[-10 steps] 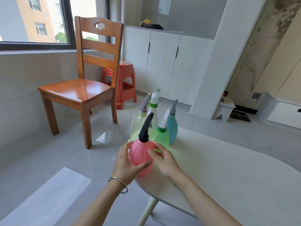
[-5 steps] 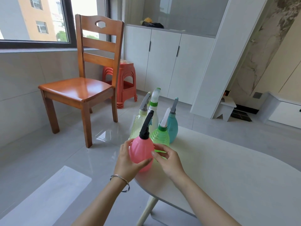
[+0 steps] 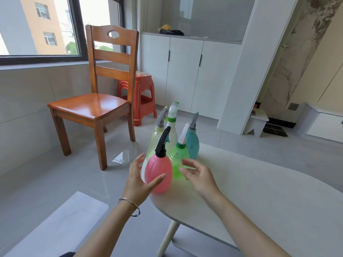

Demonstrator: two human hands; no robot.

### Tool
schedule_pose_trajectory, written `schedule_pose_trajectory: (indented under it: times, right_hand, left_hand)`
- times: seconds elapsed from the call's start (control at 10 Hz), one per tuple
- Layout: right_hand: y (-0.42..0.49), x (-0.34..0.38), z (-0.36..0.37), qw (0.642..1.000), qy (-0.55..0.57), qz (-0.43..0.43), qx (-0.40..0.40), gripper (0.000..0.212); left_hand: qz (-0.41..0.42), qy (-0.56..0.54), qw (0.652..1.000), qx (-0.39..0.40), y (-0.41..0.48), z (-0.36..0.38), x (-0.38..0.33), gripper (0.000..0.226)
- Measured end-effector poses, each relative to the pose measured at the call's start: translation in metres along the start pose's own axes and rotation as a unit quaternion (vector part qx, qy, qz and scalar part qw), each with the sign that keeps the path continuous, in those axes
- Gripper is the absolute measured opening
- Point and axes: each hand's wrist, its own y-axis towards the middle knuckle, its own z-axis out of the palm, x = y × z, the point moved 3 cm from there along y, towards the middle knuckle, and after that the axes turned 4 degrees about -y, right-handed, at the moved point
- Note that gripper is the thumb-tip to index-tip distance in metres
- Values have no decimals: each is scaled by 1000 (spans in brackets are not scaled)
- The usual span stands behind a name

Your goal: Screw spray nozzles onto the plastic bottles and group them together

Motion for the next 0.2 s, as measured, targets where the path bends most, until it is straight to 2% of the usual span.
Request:
schedule_pose_trajectory:
  times: [0.1, 0.2]
  right_hand:
    - [-17, 58, -41, 994, 65, -79, -42, 15]
    - [-56, 139, -93, 962, 111, -249, -24, 31]
  left_hand:
    - [63, 11, 997, -39, 3, -14, -24, 93]
    - [142, 54, 984, -88, 8, -23, -60, 91]
